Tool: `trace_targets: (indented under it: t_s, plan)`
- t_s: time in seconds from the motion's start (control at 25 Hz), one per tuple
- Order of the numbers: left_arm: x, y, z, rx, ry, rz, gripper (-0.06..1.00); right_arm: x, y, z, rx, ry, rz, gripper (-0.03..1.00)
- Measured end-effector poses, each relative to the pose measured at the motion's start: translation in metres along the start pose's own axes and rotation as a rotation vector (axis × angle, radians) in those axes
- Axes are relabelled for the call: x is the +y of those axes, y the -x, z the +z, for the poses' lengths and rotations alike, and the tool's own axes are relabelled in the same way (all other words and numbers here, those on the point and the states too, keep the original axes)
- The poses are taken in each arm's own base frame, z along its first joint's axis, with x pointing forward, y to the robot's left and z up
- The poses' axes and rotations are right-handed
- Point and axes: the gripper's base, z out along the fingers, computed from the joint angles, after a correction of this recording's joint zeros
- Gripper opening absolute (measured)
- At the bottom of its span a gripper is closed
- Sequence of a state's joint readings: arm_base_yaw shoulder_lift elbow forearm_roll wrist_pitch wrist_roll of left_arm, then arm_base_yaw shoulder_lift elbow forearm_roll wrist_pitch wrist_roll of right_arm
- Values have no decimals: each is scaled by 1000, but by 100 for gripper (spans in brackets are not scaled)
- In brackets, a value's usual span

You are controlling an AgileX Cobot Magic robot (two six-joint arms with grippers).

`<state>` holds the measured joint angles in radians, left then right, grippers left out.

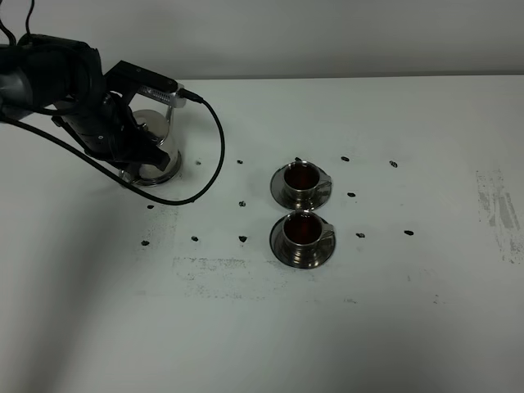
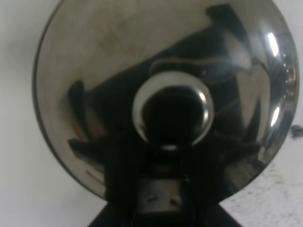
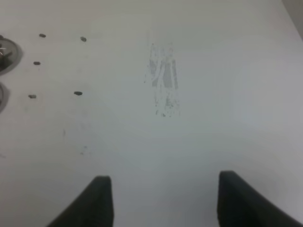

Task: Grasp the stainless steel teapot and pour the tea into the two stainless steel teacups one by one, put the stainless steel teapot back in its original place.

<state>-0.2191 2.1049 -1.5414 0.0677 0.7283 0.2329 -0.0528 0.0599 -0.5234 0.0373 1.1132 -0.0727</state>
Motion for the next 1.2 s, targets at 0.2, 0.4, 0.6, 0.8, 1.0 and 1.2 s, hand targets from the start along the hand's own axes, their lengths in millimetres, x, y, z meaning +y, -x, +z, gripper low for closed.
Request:
trace_targets:
  t_s: [0.2,0.4,0.6,0.8,1.0,1.2]
  plan:
    - [6,-2,0,6,3,-14,18,0,0,0,0,0,0,48]
    - [6,-1,0,-11,1,-17,18,0,0,0,0,0,0,48]
    - [3,1,0,-28,-26,-15,18,0,0,0,0,0,0,48]
    - [3,1,3,-23,-30,-11,18,0,0,0,0,0,0,48]
    - [3,1,10,-21,-35,-14,18,0,0,0,0,0,0,48]
    - [4,2,11,-28,-39,-23,18,0,0,0,0,0,0,47]
